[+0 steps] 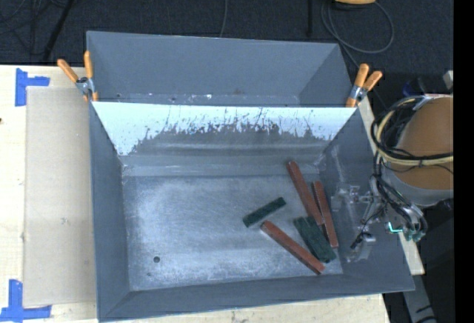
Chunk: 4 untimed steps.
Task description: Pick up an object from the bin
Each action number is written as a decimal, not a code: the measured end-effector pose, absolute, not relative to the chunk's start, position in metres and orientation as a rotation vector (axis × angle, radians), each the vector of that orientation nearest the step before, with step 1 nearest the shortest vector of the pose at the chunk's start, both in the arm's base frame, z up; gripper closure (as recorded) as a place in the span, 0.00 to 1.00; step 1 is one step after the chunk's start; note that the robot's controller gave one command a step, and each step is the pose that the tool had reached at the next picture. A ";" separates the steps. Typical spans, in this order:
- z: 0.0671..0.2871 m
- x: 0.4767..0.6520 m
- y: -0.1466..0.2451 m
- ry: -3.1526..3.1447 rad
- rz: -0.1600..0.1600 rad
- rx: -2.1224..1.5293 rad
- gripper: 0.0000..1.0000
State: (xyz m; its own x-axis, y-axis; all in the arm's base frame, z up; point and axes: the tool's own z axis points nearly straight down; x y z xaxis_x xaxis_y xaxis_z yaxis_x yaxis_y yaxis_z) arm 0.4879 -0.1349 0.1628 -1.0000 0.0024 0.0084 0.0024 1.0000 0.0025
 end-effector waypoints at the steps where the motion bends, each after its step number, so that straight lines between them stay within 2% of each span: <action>1: 0.067 0.501 -0.086 -3.130 -0.004 0.208 0.00; 2: 0.072 0.475 0.003 -3.144 -0.001 0.298 0.00; 3: 0.069 0.471 0.000 -3.127 0.000 0.294 1.00; 4: 0.263 0.473 -0.002 -3.140 0.001 0.254 1.00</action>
Offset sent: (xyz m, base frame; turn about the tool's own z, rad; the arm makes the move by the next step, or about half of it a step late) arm 0.0133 0.0469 -0.0928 -0.1343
